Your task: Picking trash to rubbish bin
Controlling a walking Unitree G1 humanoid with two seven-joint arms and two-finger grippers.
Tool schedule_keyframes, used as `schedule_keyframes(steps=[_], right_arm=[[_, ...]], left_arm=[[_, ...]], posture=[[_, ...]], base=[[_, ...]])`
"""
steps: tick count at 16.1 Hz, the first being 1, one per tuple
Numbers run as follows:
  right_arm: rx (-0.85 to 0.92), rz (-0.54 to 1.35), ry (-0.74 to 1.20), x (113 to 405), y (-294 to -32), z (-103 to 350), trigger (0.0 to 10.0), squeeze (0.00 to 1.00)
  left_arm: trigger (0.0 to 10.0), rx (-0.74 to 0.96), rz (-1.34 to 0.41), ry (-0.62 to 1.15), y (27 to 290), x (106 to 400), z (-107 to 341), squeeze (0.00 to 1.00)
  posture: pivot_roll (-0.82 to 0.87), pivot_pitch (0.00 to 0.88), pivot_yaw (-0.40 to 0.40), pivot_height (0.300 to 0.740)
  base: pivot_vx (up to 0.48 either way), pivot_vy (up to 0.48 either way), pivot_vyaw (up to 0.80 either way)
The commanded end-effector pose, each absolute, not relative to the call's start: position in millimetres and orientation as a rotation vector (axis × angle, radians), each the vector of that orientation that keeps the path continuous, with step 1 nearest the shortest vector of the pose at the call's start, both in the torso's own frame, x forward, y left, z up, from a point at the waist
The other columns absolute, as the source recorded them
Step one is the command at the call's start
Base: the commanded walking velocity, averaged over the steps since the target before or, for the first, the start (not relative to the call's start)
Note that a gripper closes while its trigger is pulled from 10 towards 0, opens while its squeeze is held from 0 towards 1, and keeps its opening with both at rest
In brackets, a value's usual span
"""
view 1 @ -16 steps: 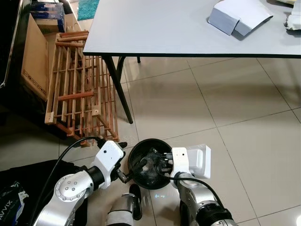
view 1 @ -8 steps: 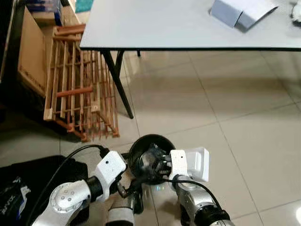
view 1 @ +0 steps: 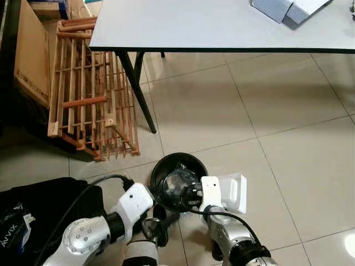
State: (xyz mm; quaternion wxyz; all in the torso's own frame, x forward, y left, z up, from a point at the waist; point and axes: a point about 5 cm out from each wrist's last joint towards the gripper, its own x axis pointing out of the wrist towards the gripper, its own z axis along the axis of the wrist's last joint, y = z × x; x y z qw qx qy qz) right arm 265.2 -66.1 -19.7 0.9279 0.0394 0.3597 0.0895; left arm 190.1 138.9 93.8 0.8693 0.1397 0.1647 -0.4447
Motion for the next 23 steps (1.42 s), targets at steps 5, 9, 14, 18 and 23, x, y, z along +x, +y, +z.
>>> schedule_keyframes(steps=[5,9,14,18,23], right_arm=[[0.088,0.196,0.762,252.9,-62.5,-31.5,10.0,0.00],[0.064,0.215,0.759,250.2,-61.4,-35.1,10.0,0.00],[-0.015,0.197,0.638,275.3,-68.7,-16.7,10.0,0.00],[-0.035,0.198,0.614,279.7,-69.5,-13.3,10.0,0.00],[-0.027,0.196,0.631,273.5,-67.2,-18.6,10.0,0.02]], left_arm=[[10.0,0.307,-0.977,0.394,137.2,177.8,88.8,0.00],[10.0,0.314,-0.971,0.386,138.8,176.4,94.1,0.00],[10.0,0.319,-0.951,0.382,139.9,177.9,95.6,0.00],[10.0,0.320,-0.949,0.382,139.6,176.6,95.8,0.00],[10.0,0.323,-0.944,0.385,140.4,176.8,95.9,0.00]], posture=[[0.16,0.445,0.099,0.740],[0.19,0.459,0.109,0.740],[0.19,0.458,0.109,0.740],[0.19,0.463,0.103,0.740],[0.19,0.465,0.104,0.740]], base=[[0.000,0.000,0.00],[0.000,0.000,0.00],[0.000,0.000,0.00],[0.000,0.000,0.00],[0.000,0.000,0.00]])
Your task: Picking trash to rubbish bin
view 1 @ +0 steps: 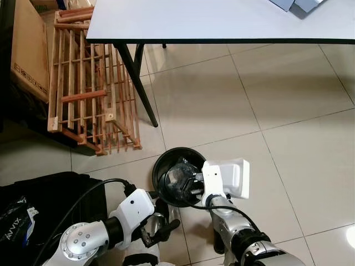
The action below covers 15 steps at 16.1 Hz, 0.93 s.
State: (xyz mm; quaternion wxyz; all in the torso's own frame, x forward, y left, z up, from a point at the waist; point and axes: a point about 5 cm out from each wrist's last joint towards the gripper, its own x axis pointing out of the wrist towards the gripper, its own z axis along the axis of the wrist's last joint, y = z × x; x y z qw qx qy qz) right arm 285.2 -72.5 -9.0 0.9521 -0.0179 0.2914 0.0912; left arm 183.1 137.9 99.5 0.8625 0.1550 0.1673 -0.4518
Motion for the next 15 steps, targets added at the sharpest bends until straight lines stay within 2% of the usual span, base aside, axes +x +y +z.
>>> schedule_keyframes(steps=[1,5,6,7,8,15], right_arm=[[-0.027,0.197,0.631,273.3,-66.9,-18.8,10.0,0.02],[-0.030,0.201,0.635,272.3,-66.5,-19.8,10.0,0.02],[-0.027,0.202,0.635,272.1,-66.6,-20.0,10.0,0.35],[-0.027,0.203,0.635,272.1,-66.7,-20.1,10.0,0.35],[-0.024,0.202,0.636,272.0,-66.9,-20.2,10.0,1.00],[-0.015,0.207,0.635,271.5,-64.7,-20.1,10.0,1.00]], left_arm=[[10.0,0.323,-0.944,0.385,140.5,176.7,96.0,0.00],[10.0,0.326,-0.943,0.384,140.1,177.1,96.0,0.00],[10.0,0.326,-0.943,0.384,139.7,177.3,95.9,0.00],[10.0,0.325,-0.943,0.384,139.6,177.3,95.8,0.00],[10.0,0.327,-0.945,0.384,139.4,177.2,95.5,0.00],[10.0,0.334,-0.943,0.385,139.7,177.2,95.4,0.00]], posture=[[0.19,0.465,0.104,0.740],[0.19,0.465,0.104,0.740],[0.19,0.465,0.102,0.740],[0.19,0.465,0.102,0.740],[0.19,0.465,0.102,0.740],[0.20,0.467,0.106,0.740]], base=[[0.000,0.000,0.00],[0.000,0.000,0.00],[0.000,0.000,0.00],[0.000,0.000,0.00],[0.000,0.000,0.00],[0.000,0.000,0.00]])
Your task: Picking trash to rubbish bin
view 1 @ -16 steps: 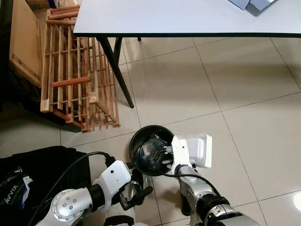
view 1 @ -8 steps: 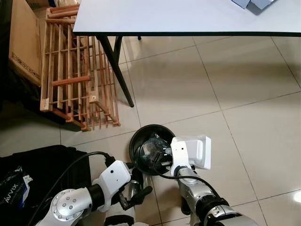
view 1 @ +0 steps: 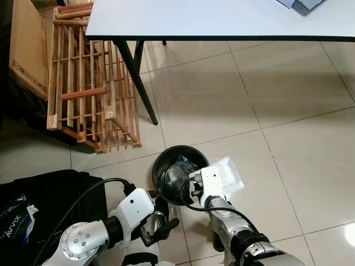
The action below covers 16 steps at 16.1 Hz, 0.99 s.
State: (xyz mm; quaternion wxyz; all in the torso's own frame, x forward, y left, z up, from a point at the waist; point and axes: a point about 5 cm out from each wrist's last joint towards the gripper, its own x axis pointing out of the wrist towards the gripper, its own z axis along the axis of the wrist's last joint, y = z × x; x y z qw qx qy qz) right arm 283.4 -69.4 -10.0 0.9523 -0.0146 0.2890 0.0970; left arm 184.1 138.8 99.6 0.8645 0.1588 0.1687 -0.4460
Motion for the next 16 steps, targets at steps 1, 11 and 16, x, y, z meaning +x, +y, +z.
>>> schedule_keyframes(steps=[1,11,16], right_arm=[[-0.014,0.208,0.634,271.7,-64.7,-20.0,10.0,1.00],[0.030,0.255,0.647,266.2,-60.3,-23.3,10.0,1.00],[0.088,0.331,0.618,266.1,-44.5,-17.8,10.0,1.00]], left_arm=[[10.0,0.335,-0.943,0.385,139.7,177.2,95.2,0.00],[10.0,0.339,-0.940,0.390,140.1,177.1,92.0,0.00],[10.0,0.341,-0.935,0.392,141.6,175.9,91.7,0.00]], posture=[[0.20,0.467,0.107,0.740],[0.20,0.464,0.104,0.740],[0.20,0.465,0.103,0.740]], base=[[0.000,0.000,0.00],[0.000,0.000,0.00],[0.000,0.000,0.00]])
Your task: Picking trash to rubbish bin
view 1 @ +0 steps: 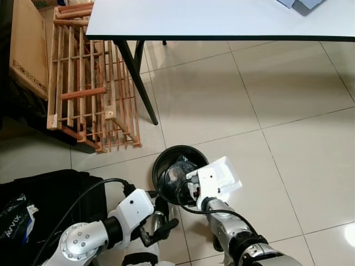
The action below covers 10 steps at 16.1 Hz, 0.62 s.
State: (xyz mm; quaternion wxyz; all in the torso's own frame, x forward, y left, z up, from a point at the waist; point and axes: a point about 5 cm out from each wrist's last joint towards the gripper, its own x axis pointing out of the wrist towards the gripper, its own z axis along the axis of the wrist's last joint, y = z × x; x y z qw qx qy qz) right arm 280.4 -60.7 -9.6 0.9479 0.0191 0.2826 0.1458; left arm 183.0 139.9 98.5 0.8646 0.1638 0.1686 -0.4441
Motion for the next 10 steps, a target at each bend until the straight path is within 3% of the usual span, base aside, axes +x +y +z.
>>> schedule_keyframes(steps=[1,10], right_arm=[[0.085,0.340,0.615,266.6,-41.5,-16.6,10.0,1.00],[0.155,0.429,0.605,262.4,-28.4,-14.2,10.0,1.00]], left_arm=[[10.0,0.340,-0.933,0.392,141.8,175.8,91.8,0.00],[10.0,0.343,-0.933,0.395,141.3,174.3,91.2,0.00]], posture=[[0.20,0.465,0.103,0.740],[0.21,0.472,0.103,0.740]], base=[[0.000,0.000,0.00],[0.000,0.000,0.00]])
